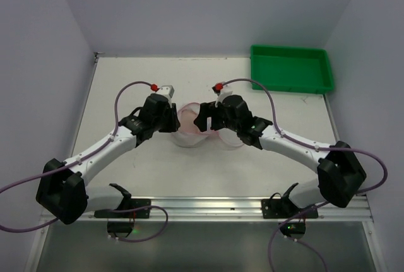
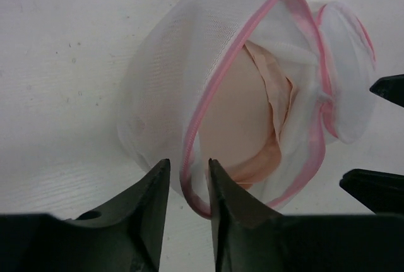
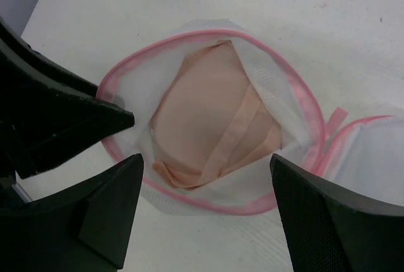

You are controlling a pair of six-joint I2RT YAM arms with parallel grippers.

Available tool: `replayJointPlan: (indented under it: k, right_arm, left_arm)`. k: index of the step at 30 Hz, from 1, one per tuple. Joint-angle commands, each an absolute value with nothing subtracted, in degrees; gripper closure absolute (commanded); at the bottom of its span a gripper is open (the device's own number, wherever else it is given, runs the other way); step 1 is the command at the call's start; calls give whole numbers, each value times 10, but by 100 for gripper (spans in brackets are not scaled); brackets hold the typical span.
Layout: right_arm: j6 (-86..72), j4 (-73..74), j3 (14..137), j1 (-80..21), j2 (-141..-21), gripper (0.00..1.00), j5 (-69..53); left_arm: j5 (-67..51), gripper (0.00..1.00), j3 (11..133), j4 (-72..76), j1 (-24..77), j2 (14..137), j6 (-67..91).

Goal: Unzip the laundry bag and remove the bra

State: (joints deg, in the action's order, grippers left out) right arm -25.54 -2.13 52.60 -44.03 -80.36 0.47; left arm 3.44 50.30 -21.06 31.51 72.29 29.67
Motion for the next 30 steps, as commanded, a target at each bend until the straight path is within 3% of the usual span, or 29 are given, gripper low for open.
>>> replayJointPlan:
  k: [1,9,19,22,25,26,30]
  right_arm:
    - [-275,-76,566,-450,-851,18,4]
    - [-295,-88,582,-467,-941,16,4]
    - [-272,-83,597,-478,-996,16,3]
    - [-269,-79,604,-481,-1004,28,3]
    - [-265,-84,594,-481,-986,53,8]
    - [-261,-86,591,-481,-980,68,10]
    - [-251,-90,584,-481,-948,100,16]
  left_arm:
    - [37,70,474,-167,310,708,281]
    - [3,91,411,-96,310,683,276]
    - [3,97,386,-69,310,675,275]
    - [-11,97,388,-66,310,679,275]
    - [-11,97,395,-72,311,681,274]
    - [-10,97,397,-73,310,680,275]
    - [-7,97,407,-81,310,679,275]
